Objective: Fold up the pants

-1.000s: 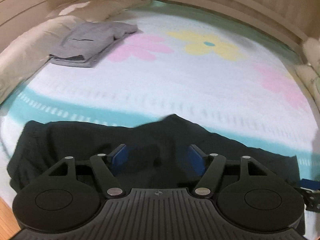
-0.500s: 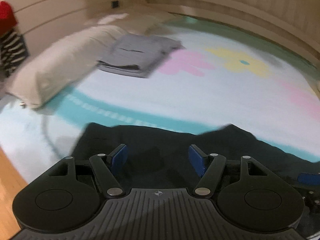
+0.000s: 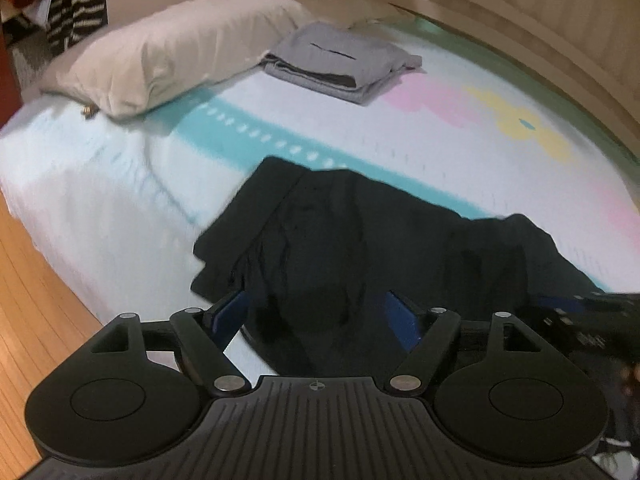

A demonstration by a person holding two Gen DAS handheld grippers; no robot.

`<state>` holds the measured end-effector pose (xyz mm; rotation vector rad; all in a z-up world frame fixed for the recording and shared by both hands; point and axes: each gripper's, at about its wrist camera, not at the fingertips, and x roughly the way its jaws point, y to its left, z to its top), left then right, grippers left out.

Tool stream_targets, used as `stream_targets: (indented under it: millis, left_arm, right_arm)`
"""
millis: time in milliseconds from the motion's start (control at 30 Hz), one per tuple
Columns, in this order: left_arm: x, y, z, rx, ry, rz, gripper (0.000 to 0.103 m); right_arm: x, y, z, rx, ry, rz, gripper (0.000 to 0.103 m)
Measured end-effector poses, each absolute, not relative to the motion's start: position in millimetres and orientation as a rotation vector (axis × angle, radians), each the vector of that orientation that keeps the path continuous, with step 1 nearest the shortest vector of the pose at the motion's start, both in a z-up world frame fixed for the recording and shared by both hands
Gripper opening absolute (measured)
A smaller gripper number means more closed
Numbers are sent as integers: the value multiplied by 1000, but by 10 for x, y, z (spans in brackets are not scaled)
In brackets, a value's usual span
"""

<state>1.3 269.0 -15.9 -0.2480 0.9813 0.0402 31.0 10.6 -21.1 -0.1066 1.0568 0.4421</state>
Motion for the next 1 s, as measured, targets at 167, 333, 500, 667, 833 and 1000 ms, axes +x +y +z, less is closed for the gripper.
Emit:
stream_targets:
  millis: [167, 333, 500, 667, 833, 1000]
  left_arm:
    - [-73, 2748, -261, -265, 996, 28, 82]
    - [-62, 2772, -391, -281, 1034, 34, 82]
    - [75, 2819, -546, -396, 1061, 18, 82]
    - [223, 2876, -640, -494, 1066, 32, 86]
    - [198, 2926, -635, -564, 1027, 52, 86]
    - [178, 2944, -580, -557, 1021, 99, 47]
  right_arm:
    - [523, 229, -421, -112, 1078, 396, 43]
    - [676, 215, -452, -77, 1061, 361, 44]
    - [676, 180, -443, -65, 1057, 369, 45]
    - [623, 143, -285, -14, 1032, 390, 45]
    - [464, 2, -46, 22, 1001, 435, 45]
    - [245, -109, -16, 16, 1041, 467, 45]
